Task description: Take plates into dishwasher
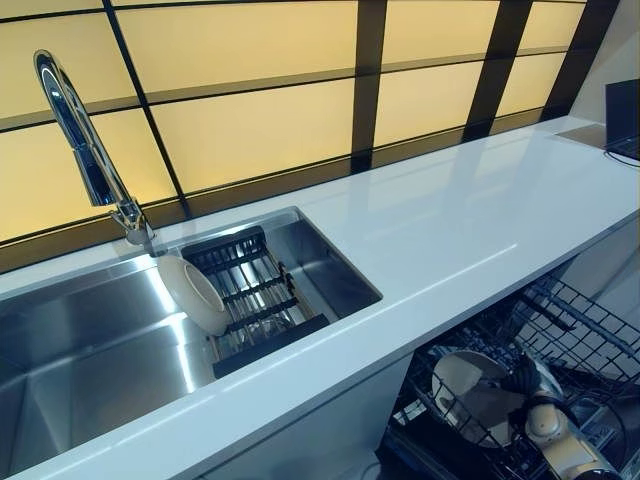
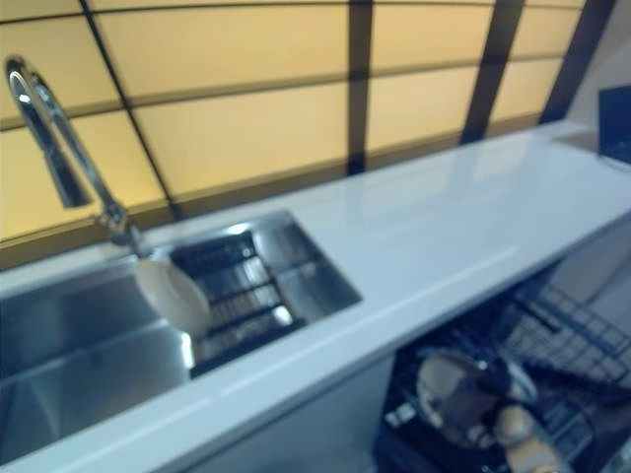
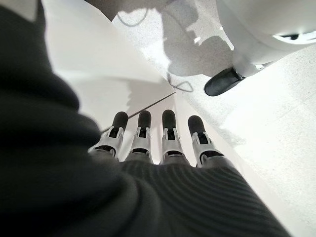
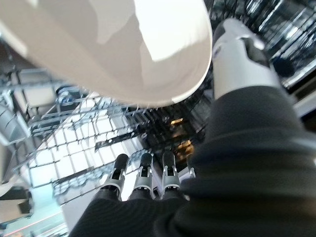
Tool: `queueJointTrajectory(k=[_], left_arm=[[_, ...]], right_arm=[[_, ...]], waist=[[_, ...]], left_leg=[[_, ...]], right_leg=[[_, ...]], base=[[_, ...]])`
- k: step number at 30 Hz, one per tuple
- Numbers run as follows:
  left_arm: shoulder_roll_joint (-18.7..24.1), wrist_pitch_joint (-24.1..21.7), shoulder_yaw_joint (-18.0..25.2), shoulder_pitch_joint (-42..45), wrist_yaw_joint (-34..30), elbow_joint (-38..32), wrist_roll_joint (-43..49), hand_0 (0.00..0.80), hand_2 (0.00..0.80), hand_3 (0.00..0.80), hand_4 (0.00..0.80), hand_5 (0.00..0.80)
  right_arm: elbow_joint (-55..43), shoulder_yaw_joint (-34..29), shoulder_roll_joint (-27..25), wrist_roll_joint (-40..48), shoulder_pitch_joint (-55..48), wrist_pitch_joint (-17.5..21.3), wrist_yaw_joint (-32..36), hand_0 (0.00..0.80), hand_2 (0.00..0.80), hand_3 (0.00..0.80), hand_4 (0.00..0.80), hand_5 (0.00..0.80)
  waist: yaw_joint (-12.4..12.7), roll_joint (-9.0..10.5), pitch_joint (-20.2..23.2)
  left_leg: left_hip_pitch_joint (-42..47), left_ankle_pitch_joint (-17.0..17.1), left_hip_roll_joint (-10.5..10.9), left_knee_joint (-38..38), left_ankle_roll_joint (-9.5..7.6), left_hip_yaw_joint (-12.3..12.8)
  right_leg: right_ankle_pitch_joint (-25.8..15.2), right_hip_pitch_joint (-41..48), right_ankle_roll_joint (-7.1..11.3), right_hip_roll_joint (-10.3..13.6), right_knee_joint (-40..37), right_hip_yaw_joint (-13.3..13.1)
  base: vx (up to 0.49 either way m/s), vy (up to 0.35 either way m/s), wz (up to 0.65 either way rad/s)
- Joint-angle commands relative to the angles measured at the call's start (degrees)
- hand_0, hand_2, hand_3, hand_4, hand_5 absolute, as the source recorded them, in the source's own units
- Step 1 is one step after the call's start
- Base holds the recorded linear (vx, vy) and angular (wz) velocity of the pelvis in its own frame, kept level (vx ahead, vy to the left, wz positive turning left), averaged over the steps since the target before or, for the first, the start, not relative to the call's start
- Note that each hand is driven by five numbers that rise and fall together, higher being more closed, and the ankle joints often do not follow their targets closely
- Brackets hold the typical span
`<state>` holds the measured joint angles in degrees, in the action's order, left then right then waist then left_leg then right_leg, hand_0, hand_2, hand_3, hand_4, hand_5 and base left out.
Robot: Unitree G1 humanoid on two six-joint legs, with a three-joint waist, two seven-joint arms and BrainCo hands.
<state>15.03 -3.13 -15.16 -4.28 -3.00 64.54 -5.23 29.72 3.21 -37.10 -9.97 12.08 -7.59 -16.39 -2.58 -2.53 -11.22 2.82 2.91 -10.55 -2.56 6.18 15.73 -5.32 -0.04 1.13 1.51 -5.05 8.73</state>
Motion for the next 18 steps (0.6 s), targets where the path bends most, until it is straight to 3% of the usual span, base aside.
queueJointTrajectory(k=[1,5,10,13,15,18], left_arm=[[2.8,-0.9,0.7,-0.2,-0.4,1.4,1.5,0.0,0.0,0.0,0.0,0.0],[3.1,-1.2,1.7,0.4,-0.6,1.8,1.5,0.0,0.0,0.0,0.0,0.0],[4.0,-1.2,2.4,1.3,-0.7,1.0,0.8,0.0,0.0,0.0,0.0,0.0],[4.1,-1.0,2.8,1.7,-0.6,0.9,0.0,0.0,0.0,0.0,0.0,0.0],[3.8,-1.4,3.6,2.3,-0.2,1.2,-0.5,0.0,0.0,0.0,0.0,0.0],[3.4,-1.9,4.3,3.0,0.1,1.6,-0.5,0.0,0.0,0.0,0.0,0.0]], right_arm=[[-3.4,-1.7,-2.5,1.8,-1.4,-2.1,1.0,0.0,0.0,0.0,0.0,0.0],[-3.4,-4.9,-3.7,1.7,-4.1,-3.7,2.7,0.0,0.0,0.0,0.0,0.0],[-2.0,-12.4,-11.1,4.8,-7.6,-8.2,5.6,0.0,0.0,0.0,0.0,0.0],[-5.7,-17.0,-14.2,5.7,-8.8,-7.5,5.4,0.0,0.0,0.0,0.0,0.0],[-11.2,-20.4,-15.3,5.6,-9.7,-4.2,4.3,0.0,0.0,0.0,0.0,0.0],[-18.2,-22.7,-15.6,4.0,-10.7,-3.0,4.7,0.0,0.0,0.0,0.0,0.0]], waist=[[-2.0,3.84,1.9],[-2.5,4.33,1.8],[-3.3,5.76,1.9],[-3.8,6.18,2.1],[-4.4,6.43,2.5],[-4.8,6.5,2.8]], left_leg=[[-5.2,5.9,0.3,-1.9,0.22,0.4],[-5.1,5.8,0.1,-1.9,0.14,0.6],[-4.5,5.5,-0.1,-2.0,0.18,0.8],[-4.2,5.3,-0.3,-2.0,0.17,1.2],[-3.8,5.0,-0.3,-2.1,0.09,1.5],[-3.5,4.8,-0.3,-2.1,0.01,1.8]], right_leg=[[3.7,2.8,0.21,-0.3,1.0,-0.8],[3.7,2.7,0.26,-0.4,1.1,-1.3],[3.6,3.1,0.07,-0.9,1.0,-2.2],[3.8,3.1,0.0,-1.0,1.4,-2.2],[4.0,3.1,0.04,-1.0,1.5,-2.5],[4.1,3.3,0.12,-0.9,1.6,-2.6]], base=[[-0.007,0.024,-0.03],[0.005,0.009,-0.02],[0.047,0.03,-0.02],[0.051,0.056,-0.04],[0.058,0.073,-0.1],[0.055,0.07,-0.07]])
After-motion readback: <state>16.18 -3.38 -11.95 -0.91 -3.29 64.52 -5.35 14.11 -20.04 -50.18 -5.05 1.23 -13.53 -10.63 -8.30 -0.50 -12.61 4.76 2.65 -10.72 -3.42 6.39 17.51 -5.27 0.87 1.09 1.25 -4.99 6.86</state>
